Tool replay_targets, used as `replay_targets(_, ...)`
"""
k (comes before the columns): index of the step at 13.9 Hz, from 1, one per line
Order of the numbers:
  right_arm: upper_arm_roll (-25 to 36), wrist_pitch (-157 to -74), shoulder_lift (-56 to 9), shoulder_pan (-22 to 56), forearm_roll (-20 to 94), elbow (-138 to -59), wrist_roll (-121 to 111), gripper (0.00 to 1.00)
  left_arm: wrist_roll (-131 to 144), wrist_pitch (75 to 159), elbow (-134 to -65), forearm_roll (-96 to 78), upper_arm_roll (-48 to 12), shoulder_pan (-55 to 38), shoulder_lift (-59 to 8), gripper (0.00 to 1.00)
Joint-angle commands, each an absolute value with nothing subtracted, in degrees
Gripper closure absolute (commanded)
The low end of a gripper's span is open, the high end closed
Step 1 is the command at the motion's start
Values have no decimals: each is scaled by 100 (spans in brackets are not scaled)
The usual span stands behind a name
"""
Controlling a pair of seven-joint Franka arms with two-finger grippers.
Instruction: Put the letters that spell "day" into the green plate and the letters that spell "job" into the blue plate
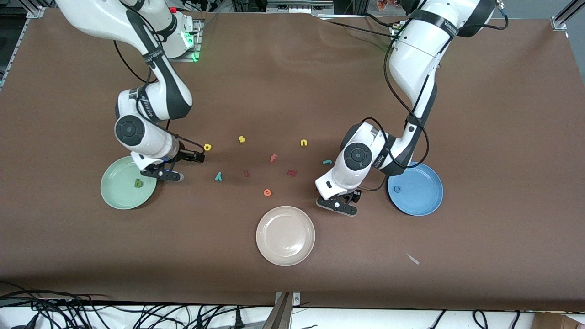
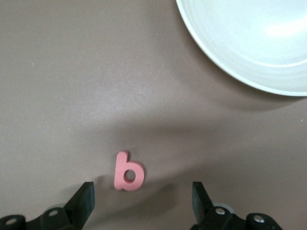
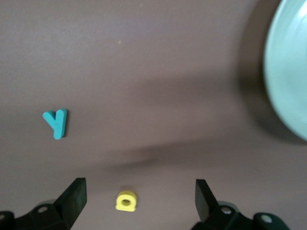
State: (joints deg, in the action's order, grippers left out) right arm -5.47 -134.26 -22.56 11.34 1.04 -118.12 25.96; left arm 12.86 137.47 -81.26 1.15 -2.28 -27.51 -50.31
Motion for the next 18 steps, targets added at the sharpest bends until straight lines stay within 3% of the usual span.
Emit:
replay_targets(1,-755,-13999,-2013,1090,141,-12391,2969,0,993,14018,-8095,88,-202,-2733,-5115,14)
replay_targets(5,-879,-14369,-2021,1134,123,-12691,3155,0,949,14036,-8130,386,-202,-2725,-5115,26)
replay_targets(7,-879,-14536,-2013,1160,114,-12866,3155,0,949,14036,-8156,492,-202,-2690,-5098,50)
replay_targets(10,-879,-14581,-2021,1265,105,-12981,3155,1,949,14036,-8191,501,-202,-2689,-5124,54)
replay_targets(11,-879,-14607,-2039,1283,97,-12999,3155,1,941,14036,-8191,501,-202,-2689,-5124,60)
replay_targets(12,-879,-14607,-2074,1292,88,-12999,3155,2,940,14036,-8191,501,-202,-2681,-5124,80)
replay_targets(13,-879,-14599,-2092,1309,62,-12999,3147,5,949,14019,-8191,501,-202,-2655,-5098,93)
replay_targets(18,-879,-14590,-2206,1327,26,-12999,3146,24,792,13564,-8191,492,-220,-2365,-4756,96)
